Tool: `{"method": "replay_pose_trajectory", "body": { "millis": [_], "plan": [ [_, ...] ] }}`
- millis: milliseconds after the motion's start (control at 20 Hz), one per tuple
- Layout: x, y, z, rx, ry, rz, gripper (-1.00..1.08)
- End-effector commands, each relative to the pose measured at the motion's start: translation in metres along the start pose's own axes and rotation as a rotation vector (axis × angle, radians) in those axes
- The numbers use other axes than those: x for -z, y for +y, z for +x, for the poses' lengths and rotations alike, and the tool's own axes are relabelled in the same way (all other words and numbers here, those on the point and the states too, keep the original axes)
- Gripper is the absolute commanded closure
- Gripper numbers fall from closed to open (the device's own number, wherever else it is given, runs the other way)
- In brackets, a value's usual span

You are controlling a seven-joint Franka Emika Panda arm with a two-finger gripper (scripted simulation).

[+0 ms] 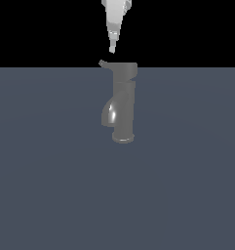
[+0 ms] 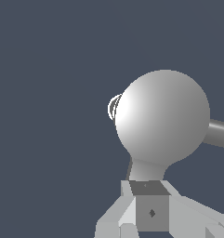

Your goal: Turn on the faucet by rotating a designated handle.

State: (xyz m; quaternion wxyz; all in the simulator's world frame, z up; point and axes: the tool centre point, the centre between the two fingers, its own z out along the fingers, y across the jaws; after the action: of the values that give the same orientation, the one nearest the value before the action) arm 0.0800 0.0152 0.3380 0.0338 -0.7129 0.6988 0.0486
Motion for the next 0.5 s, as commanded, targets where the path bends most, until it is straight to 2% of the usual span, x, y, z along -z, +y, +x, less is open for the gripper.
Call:
{"method": "replay_pose_trajectory", "body": {
  "millis": [0,450],
  "plan": [
    [-0.01,-0.011,-0.001,-0.062,0.026,0.004,1.08],
    [-0.035,-0.037,-0.006,-0.201,0.094,0.025,1.08]
  ]
}}
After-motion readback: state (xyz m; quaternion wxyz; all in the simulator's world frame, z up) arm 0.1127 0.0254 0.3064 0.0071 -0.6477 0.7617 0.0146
